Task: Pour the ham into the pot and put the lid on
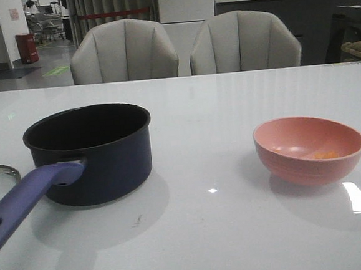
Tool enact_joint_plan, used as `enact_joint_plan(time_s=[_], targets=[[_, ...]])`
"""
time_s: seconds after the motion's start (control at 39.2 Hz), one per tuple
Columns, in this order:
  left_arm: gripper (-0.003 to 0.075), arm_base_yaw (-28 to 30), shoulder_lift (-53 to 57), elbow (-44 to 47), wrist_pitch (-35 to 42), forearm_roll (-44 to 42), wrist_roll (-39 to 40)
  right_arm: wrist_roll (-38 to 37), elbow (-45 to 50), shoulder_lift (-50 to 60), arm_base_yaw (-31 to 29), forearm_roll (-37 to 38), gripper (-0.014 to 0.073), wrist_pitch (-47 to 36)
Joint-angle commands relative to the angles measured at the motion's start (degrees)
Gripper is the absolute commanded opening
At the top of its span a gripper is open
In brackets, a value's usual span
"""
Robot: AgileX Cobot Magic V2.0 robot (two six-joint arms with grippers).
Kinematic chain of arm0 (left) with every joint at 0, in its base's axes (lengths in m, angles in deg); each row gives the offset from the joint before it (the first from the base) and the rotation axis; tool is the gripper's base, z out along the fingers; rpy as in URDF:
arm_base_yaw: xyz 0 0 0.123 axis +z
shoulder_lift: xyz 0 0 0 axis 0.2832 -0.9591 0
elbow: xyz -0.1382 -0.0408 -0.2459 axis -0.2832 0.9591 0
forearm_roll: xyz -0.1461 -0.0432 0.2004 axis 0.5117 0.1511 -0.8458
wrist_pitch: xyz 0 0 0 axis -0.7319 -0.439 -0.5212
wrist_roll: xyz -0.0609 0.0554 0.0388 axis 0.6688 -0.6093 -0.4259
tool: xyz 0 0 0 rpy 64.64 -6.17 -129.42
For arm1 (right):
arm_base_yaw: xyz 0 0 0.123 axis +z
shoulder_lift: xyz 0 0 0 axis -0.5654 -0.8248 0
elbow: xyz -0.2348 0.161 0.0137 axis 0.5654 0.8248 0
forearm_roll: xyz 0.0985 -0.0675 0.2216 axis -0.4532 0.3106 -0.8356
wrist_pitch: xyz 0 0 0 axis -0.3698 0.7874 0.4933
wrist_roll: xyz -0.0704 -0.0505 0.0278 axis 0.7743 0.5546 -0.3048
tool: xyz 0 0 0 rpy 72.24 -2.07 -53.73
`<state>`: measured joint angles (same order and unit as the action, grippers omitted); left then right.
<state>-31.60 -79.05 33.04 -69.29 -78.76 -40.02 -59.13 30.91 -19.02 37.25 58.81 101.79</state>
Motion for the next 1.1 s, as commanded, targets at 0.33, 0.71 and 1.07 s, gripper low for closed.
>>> enact_joint_plan(time_s=[0.33, 0.71, 1.07], targets=[[0.0564, -0.48, -0.93, -1.62, 4.09, 0.41, 0.07, 0.45, -6.27, -15.25, 0.02, -0.72, 0.0152, -0.57], [0.0564, -0.48, -1.04, -1.62, 4.09, 0.41, 0.07, 0.34, -22.51, -45.35, 0.02, -0.72, 0.0523, 6.11], [0.0564, -0.48, -1.04, -1.62, 3.82, 0.41, 0.07, 0.49, -39.16, -69.66, 0.02, -3.30, 0.0580, 14.68]])
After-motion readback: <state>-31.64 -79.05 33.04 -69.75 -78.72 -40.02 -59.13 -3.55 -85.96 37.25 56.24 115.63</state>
